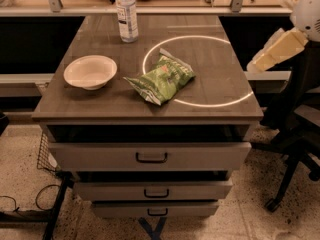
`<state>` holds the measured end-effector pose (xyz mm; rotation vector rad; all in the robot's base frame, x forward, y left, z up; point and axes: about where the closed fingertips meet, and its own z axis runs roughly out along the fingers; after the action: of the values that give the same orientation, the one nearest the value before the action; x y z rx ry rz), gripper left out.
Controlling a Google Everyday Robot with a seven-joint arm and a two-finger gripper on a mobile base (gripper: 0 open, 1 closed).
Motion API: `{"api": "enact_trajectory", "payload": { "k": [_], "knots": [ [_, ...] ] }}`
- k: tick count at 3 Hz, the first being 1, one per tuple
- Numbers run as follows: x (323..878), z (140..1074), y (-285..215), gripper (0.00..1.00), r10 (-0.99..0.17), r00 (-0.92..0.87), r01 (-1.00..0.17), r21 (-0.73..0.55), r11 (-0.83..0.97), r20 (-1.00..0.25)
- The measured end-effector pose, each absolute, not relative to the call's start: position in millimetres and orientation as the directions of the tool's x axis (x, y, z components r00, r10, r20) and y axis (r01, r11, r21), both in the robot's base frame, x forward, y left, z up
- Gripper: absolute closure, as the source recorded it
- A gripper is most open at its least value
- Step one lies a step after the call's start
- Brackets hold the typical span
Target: Pick blue plastic bottle
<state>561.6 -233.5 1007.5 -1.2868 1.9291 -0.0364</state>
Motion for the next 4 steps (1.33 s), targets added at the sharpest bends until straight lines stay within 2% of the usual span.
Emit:
{"api": "enact_trajectory", "payload": {
  "k": [1, 2, 3, 4],
  "knots": [
    [617.1, 1010.3, -243.4, 0.00, -0.597, -0.089, -0.698, -0.378, 0.608, -0.797],
    [664.3, 1003.5, -242.0, 0.00, -0.336, -0.074, -0.694, -0.193, 0.693, -0.939],
    [685.3, 996.4, -240.6, 0.00, -0.159, -0.097, -0.690, -0.049, 0.723, -0.982],
    [690.4, 992.9, -238.8, 0.00, -0.119, -0.105, -0.691, -0.014, 0.723, -0.987]
  ]
}}
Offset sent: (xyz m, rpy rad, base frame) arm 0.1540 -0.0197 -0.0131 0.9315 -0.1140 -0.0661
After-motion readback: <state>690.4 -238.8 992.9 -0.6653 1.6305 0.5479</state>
